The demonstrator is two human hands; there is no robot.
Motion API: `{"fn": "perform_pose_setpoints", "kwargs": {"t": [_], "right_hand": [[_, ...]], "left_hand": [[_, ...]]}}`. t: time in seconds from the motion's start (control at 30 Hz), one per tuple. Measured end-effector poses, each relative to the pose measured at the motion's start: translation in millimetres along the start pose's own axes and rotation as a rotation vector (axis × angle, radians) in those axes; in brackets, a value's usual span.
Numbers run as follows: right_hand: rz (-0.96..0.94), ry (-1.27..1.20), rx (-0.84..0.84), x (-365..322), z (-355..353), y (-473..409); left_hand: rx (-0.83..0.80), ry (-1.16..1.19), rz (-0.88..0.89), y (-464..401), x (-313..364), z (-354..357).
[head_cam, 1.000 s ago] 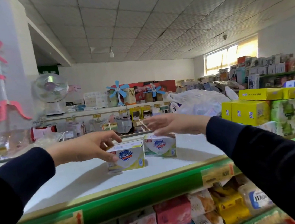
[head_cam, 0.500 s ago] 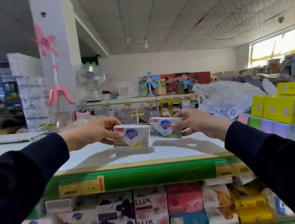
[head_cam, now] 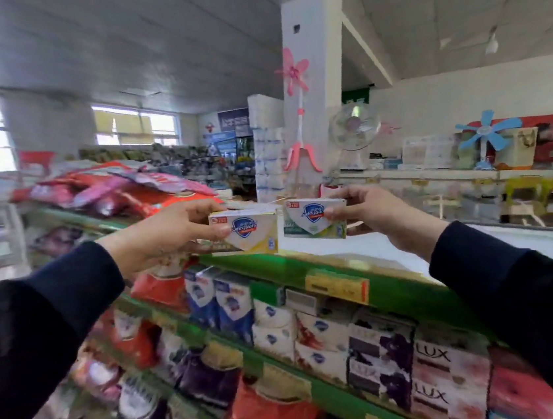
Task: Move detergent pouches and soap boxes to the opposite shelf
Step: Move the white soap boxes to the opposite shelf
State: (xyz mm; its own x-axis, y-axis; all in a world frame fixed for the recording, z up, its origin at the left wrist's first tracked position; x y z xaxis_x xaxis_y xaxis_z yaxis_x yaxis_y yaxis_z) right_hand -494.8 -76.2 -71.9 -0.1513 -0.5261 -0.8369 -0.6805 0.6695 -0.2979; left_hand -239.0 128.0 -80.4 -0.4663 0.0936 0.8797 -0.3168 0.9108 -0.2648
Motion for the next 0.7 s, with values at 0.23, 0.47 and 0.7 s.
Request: {"fn": "perform_pose_setpoints", "kwargs": {"t": [0.23, 0.47, 0.7], "right_hand": [[-0.180, -0.132, -0.309, -86, 175, -22], [-0.322, -0.259, -0.603, -191, 349, 32], [-0.476, -0.343, -0.883, -291, 477, 132]], "left_hand": [[0.263, -0.115, -0.127, 164, -7, -124], [0.583, -0.225, -0.314, 375, 10, -232], [0.894, -0.301, -0.450, 566, 58, -267]]}}
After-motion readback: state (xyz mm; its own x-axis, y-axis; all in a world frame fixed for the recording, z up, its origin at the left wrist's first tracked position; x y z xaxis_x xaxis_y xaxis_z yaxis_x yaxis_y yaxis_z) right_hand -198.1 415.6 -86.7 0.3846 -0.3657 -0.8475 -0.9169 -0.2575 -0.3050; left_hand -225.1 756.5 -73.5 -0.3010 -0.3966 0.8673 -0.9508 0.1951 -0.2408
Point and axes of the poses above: each hand's wrist, its own y-axis away from the middle knuckle, its own z-axis out of the palm, x = y × z, the point moved 4 cm from there along -y, towards the middle knuckle, and after that the axes turned 5 degrees about y, right-handed, at the moved point
